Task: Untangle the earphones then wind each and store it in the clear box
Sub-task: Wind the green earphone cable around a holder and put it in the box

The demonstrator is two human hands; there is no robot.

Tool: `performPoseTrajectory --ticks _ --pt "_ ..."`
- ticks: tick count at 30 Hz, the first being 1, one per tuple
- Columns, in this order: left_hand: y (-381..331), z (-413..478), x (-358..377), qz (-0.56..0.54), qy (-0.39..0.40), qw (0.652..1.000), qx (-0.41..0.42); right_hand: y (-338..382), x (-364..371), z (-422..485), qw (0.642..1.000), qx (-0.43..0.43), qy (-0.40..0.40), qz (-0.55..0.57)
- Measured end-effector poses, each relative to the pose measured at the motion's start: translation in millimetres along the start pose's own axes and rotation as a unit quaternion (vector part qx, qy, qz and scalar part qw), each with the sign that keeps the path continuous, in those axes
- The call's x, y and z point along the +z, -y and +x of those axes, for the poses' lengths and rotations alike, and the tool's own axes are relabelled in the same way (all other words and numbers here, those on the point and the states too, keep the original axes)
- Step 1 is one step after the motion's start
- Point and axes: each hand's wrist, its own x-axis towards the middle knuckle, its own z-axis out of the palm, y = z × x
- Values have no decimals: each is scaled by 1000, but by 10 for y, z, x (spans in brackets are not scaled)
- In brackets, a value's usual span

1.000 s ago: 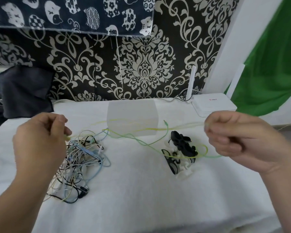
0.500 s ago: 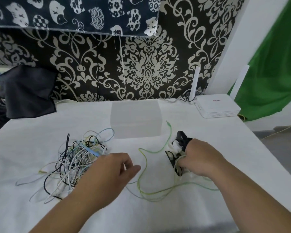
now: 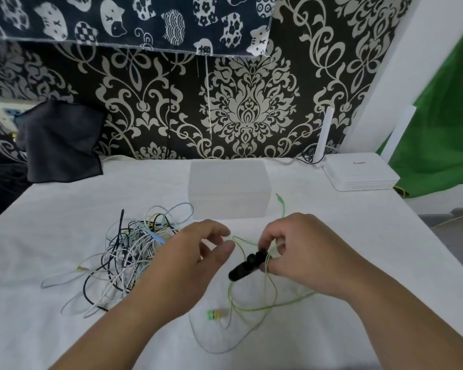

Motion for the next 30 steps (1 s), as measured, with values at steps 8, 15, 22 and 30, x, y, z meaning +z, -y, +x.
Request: performPoseTrajectory --ticks 8,15,22,30 --pt "-122 -77 97 -155 121 979 -63 152 -6 -50 999 -45 6 21" --pt "-128 -73 127 -329 68 932 -136 145 -70 -28 994 -58 -25 84" --pt "-96 19 43 -430 -39 892 -133 202 -127 -38 988 -52 9 145" --pt "-105 -8 59 -325 -23 944 -54 237 -74 -1 988 -59 -8 142"
